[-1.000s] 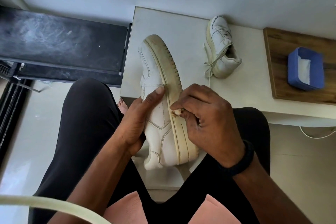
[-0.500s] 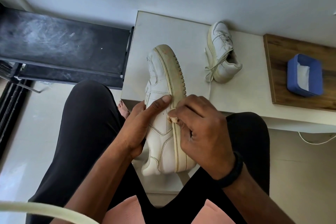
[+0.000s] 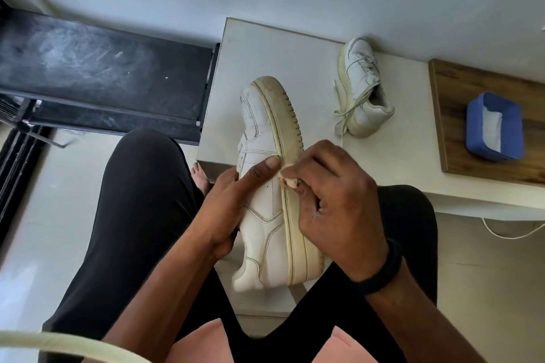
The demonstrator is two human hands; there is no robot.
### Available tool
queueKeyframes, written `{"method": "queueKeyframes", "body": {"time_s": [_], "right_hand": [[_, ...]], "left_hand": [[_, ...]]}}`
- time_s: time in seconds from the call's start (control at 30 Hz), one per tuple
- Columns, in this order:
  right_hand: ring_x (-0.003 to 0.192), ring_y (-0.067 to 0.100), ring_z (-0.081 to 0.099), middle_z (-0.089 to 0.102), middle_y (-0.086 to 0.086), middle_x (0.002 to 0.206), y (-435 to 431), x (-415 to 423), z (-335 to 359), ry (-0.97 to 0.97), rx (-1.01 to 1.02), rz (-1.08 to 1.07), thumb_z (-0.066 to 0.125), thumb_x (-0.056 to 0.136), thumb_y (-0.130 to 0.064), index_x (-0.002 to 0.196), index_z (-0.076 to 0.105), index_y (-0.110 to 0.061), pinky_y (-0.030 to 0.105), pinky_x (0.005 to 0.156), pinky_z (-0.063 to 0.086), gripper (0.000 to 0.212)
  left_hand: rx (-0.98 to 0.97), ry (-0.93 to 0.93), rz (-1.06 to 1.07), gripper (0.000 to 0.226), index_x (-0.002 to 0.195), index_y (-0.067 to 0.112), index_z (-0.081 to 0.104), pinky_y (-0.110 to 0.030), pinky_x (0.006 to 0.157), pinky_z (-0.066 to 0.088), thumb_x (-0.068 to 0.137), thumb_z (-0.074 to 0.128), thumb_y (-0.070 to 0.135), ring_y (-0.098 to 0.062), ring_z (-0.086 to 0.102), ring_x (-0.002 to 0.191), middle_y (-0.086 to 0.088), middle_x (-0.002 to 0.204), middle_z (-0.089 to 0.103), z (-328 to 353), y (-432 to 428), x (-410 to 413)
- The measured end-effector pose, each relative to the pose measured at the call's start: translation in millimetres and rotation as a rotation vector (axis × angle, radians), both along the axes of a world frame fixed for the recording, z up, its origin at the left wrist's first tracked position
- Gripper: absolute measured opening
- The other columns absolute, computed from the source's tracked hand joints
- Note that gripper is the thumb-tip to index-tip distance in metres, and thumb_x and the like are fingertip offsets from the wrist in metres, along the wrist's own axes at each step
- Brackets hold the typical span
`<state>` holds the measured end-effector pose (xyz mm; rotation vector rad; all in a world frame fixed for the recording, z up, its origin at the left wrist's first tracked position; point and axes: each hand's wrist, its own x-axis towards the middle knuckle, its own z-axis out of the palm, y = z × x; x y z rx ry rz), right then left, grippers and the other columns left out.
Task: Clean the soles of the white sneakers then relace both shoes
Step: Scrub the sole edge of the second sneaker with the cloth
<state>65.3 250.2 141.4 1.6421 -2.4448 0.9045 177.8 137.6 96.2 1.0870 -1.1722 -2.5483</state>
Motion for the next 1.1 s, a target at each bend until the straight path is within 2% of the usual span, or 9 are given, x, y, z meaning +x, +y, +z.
{"method": "queueKeyframes", "body": {"time_s": [0.1, 0.27, 0.5, 0.67, 0.77, 0.83, 0.97, 1.1], "right_hand": [[0.082, 0.023, 0.063, 0.063, 0.008, 0.089, 1.1, -4.3, 0.9, 0.014, -0.003, -0.004, 0.065, 0.081, 0.008, 0.087, 0.073, -0.004, 0.034, 0.071, 0.056, 0.016], [0.083, 0.016, 0.061, 0.064, 0.003, 0.093, -4.3, -18.7, 5.1, 0.009, -0.037, -0.169, 0.075, 0.078, 0.005, 0.091, 0.071, -0.009, 0.02, 0.072, 0.05, 0.018], [0.085, 0.021, 0.064, 0.066, 0.003, 0.094, -9.0, -6.0, 4.5, 0.015, -0.039, -0.157, 0.066, 0.08, 0.007, 0.09, 0.073, -0.009, 0.035, 0.07, 0.057, 0.02], [0.088, 0.019, 0.063, 0.065, 0.002, 0.094, -7.3, 1.2, 7.2, -0.002, -0.001, -0.065, 0.059, 0.084, 0.0, 0.092, 0.074, -0.012, 0.032, 0.076, 0.057, 0.021], [0.084, 0.018, 0.063, 0.064, 0.001, 0.093, -8.8, -6.6, 8.5, -0.007, -0.007, -0.116, 0.066, 0.08, 0.004, 0.089, 0.072, -0.011, 0.031, 0.072, 0.056, 0.018], [0.084, 0.016, 0.063, 0.064, 0.001, 0.093, -11.0, -10.6, 10.1, 0.0, -0.014, -0.156, 0.072, 0.075, 0.007, 0.088, 0.072, -0.012, 0.026, 0.072, 0.055, 0.023], [0.087, 0.011, 0.063, 0.065, 0.0, 0.096, -16.5, -15.8, 12.7, -0.001, -0.031, -0.213, 0.077, 0.074, 0.007, 0.088, 0.072, -0.013, 0.018, 0.075, 0.052, 0.025], [0.085, 0.017, 0.064, 0.065, 0.001, 0.095, -17.3, -8.4, 15.1, -0.019, -0.027, -0.176, 0.07, 0.075, 0.006, 0.088, 0.071, -0.011, 0.029, 0.072, 0.058, 0.022]], "left_hand": [[-0.018, -0.008, -0.009, 0.044, 0.123, 0.005, 0.072, -0.048, 0.101, 0.057, 0.092, 0.068, 0.036, -0.032, 0.076, 0.108, -0.015, 0.114, 0.079, -0.4, 0.7, -1.8], [-0.024, -0.022, -0.027, 0.047, 0.121, 0.008, 0.073, -0.047, 0.1, 0.058, 0.087, 0.079, 0.041, -0.032, 0.077, 0.105, -0.013, 0.113, 0.079, -1.5, 2.4, -3.9], [-0.072, -0.016, -0.006, 0.046, 0.124, 0.007, 0.071, -0.045, 0.099, 0.057, 0.088, 0.073, 0.036, -0.029, 0.077, 0.107, -0.011, 0.114, 0.079, -3.2, 0.2, -0.6], [-0.109, -0.008, -0.009, 0.043, 0.122, 0.007, 0.072, -0.042, 0.093, 0.055, 0.09, 0.073, 0.035, -0.029, 0.077, 0.105, -0.011, 0.112, 0.08, -4.0, 0.1, -0.7], [-0.157, -0.015, -0.031, 0.044, 0.121, 0.009, 0.072, -0.041, 0.092, 0.056, 0.088, 0.074, 0.038, -0.027, 0.077, 0.104, -0.008, 0.111, 0.08, -2.6, -0.1, -1.9], [-0.168, -0.017, -0.033, 0.043, 0.121, 0.009, 0.072, -0.041, 0.092, 0.057, 0.088, 0.074, 0.038, -0.026, 0.077, 0.104, -0.007, 0.111, 0.08, -1.0, -0.5, -2.4], [-0.156, -0.018, -0.038, 0.044, 0.121, 0.01, 0.072, -0.05, 0.101, 0.056, 0.088, 0.08, 0.039, -0.03, 0.077, 0.106, -0.009, 0.113, 0.08, -2.0, -1.1, -1.3], [-0.153, 0.005, -0.046, 0.047, 0.124, 0.008, 0.07, -0.052, 0.103, 0.056, 0.086, 0.08, 0.034, -0.032, 0.076, 0.109, -0.011, 0.116, 0.079, -5.1, -3.9, 2.0]]}}
